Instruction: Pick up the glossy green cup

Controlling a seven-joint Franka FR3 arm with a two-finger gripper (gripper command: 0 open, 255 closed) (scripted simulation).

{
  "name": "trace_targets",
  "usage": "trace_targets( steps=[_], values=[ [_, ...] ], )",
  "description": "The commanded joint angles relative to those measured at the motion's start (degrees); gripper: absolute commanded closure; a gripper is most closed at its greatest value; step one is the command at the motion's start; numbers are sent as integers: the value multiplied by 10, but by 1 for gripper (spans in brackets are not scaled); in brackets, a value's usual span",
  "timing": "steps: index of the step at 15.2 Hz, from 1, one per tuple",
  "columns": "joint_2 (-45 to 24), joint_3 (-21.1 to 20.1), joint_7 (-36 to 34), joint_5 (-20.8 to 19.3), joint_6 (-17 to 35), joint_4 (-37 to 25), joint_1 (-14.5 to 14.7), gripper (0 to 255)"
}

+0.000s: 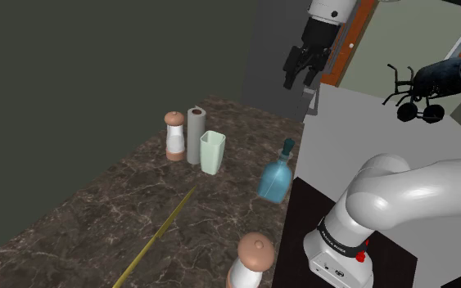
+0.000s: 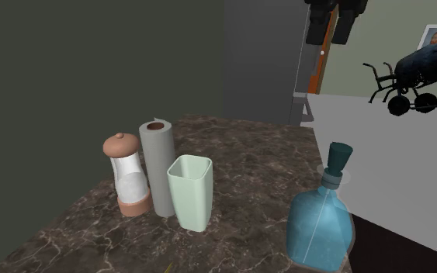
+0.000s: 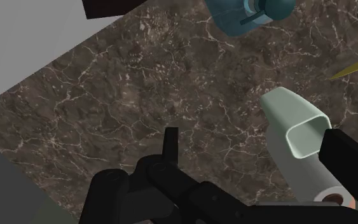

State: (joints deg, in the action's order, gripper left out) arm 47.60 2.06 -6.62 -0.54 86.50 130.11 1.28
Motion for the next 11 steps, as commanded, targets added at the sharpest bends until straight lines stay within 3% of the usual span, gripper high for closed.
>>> trace_targets(
  steps=[1,11],
  values=[
    [0,0,0,0,0,0,0,0],
    [-105,-72,-92,36,171,70,11,0]
  ],
)
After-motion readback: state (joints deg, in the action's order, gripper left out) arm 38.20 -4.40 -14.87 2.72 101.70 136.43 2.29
